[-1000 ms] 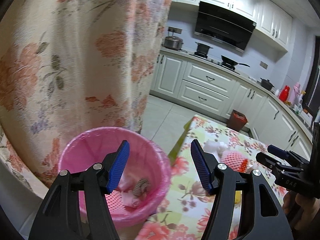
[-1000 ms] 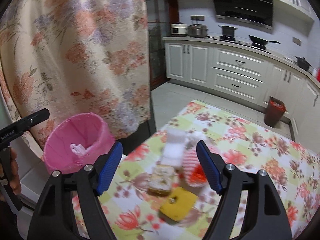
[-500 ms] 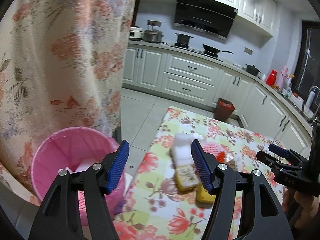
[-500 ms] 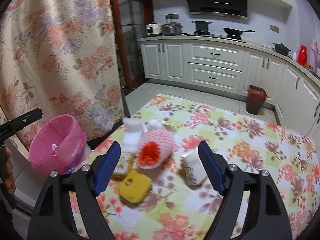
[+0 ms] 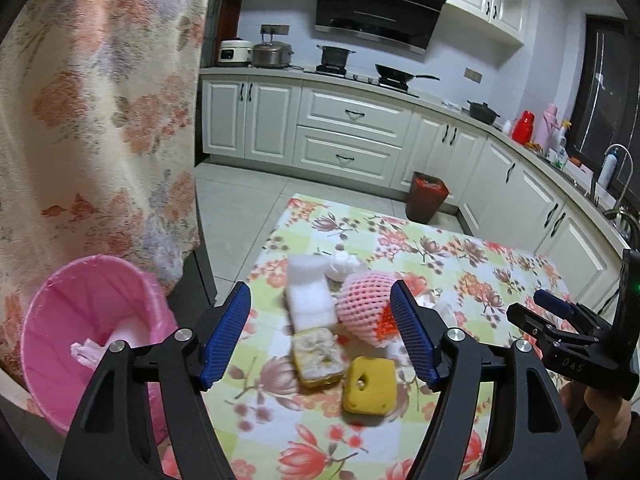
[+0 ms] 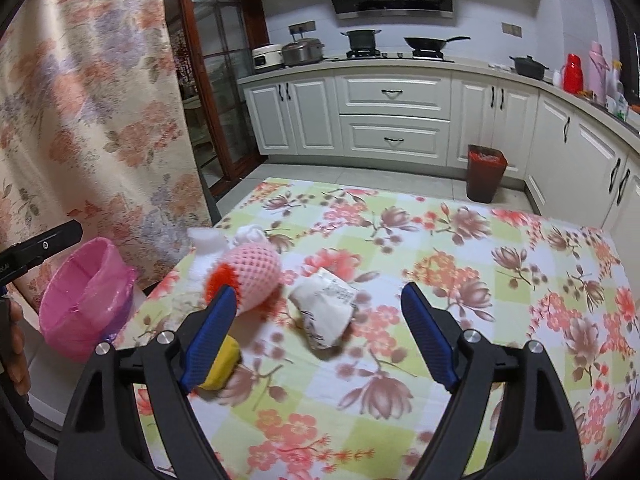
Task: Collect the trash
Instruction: 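Grasp the pink foam fruit net with the left tool while the right tool grasps the white paper bag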
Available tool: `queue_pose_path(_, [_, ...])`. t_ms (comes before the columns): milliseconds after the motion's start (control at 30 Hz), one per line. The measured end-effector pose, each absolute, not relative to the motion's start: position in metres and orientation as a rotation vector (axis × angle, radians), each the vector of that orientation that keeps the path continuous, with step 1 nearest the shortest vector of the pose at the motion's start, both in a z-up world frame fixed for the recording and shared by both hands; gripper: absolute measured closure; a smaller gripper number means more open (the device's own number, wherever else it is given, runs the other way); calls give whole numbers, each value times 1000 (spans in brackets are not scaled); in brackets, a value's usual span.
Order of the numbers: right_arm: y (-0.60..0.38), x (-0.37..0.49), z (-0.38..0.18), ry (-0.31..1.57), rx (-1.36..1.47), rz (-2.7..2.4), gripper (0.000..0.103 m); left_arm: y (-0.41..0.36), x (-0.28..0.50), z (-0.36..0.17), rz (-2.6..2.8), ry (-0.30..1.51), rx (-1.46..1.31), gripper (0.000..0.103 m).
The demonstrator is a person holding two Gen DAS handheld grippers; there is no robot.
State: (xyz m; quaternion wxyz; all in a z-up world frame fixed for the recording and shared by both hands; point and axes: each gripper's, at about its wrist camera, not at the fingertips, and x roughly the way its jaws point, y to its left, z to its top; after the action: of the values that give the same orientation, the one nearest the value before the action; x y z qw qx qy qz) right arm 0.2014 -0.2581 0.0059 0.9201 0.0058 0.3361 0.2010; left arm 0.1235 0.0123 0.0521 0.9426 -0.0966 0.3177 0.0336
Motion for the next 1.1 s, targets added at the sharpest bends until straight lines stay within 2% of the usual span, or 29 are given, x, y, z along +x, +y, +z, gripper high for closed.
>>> queue_pose_path(167, [-272, 210, -5, 708, 37, 392, 21, -1, 143, 41, 51, 676, -191, 31])
queue_pose_path(300, [-283, 218, -14, 718, 59, 381, 14, -12, 162, 28, 30, 706, -193, 31])
queue_pose_path(800, [-303, 242, -45, 769, 100, 363, 14, -52, 229, -21, -34, 817, -195, 31])
queue_pose_path(1100, [-301, 253, -56, 791, 103, 368, 12, -51, 251, -51, -23, 893, -195, 31])
